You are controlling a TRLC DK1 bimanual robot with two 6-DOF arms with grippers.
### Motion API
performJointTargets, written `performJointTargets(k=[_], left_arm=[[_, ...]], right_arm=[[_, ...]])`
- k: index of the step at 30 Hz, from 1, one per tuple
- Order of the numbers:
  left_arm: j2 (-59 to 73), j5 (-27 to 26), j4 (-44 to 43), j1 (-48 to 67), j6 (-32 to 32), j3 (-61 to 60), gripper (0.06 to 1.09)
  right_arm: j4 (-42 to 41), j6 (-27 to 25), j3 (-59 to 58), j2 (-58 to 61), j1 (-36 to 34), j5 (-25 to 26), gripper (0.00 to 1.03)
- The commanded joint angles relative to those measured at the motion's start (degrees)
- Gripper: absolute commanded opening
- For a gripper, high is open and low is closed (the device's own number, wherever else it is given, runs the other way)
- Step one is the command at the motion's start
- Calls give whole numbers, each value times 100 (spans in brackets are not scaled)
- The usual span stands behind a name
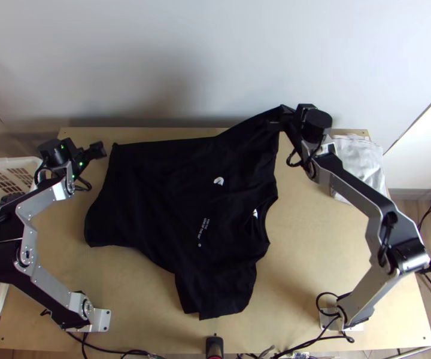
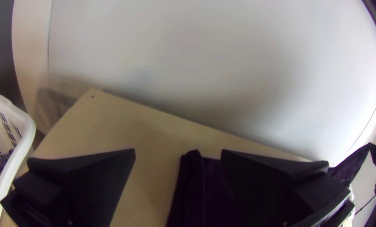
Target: Fold the t-shirt
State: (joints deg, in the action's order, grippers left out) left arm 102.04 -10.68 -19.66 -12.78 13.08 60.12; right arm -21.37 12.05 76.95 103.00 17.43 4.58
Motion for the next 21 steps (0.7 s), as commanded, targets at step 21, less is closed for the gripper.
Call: performJointTargets(k=[21], left_arm=[[1486, -910, 2485, 179, 204, 2232, 104]], right_arm=[[71, -221, -435, -474, 463, 87, 3]])
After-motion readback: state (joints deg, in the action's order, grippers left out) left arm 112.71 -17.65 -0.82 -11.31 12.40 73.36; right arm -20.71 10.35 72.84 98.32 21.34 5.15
